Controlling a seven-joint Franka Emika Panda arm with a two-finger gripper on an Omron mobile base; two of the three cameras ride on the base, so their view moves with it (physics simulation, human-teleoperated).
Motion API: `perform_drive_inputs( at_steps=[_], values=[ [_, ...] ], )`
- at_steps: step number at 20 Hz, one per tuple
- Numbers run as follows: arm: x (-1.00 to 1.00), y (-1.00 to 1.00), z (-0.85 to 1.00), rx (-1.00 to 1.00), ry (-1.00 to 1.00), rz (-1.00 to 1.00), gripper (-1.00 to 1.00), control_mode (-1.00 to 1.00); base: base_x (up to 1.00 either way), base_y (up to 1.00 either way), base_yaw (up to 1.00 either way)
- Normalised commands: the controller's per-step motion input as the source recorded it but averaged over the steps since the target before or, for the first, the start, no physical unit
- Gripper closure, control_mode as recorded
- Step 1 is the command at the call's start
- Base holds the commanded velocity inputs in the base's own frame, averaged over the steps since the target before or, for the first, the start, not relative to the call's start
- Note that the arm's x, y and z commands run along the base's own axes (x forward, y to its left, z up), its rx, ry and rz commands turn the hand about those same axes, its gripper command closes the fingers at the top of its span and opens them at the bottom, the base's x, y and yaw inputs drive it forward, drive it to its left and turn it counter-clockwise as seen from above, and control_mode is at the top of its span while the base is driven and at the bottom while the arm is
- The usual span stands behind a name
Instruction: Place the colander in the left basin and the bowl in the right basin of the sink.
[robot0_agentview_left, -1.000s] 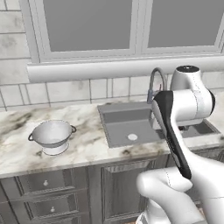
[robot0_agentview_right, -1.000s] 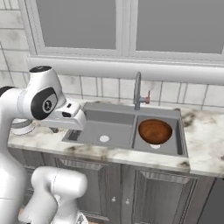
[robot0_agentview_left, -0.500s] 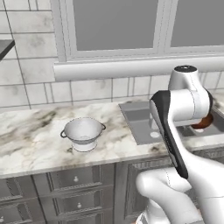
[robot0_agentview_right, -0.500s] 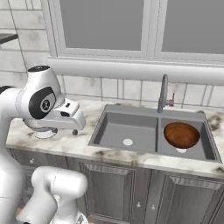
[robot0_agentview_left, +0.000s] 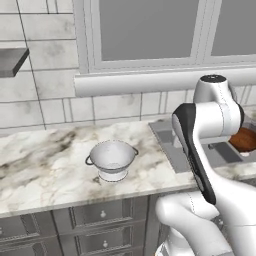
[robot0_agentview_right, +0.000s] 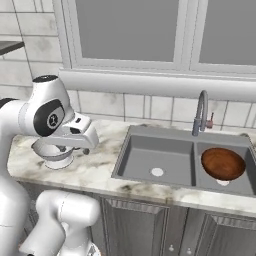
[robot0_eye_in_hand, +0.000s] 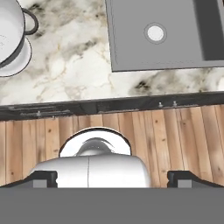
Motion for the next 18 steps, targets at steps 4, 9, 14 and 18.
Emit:
perform_drive_inputs(
  at_steps=[4,9,14,18],
  values=[
    [0.00,0.00,0.00,0.00,0.00,0.00,-1.00,1.00,0.43,0.05,0.00],
    [0.00,0.00,0.00,0.00,0.00,0.00,-1.00,1.00,0.26,-0.06,-0.01],
    [0.00,0.00,0.00,0.00,0.00,0.00,-1.00,1.00,0.31,-0.05,0.00],
    [0.00,0.00,0.00,0.00,0.00,0.00,-1.00,1.00,0.24,-0.01,0.00]
  ],
)
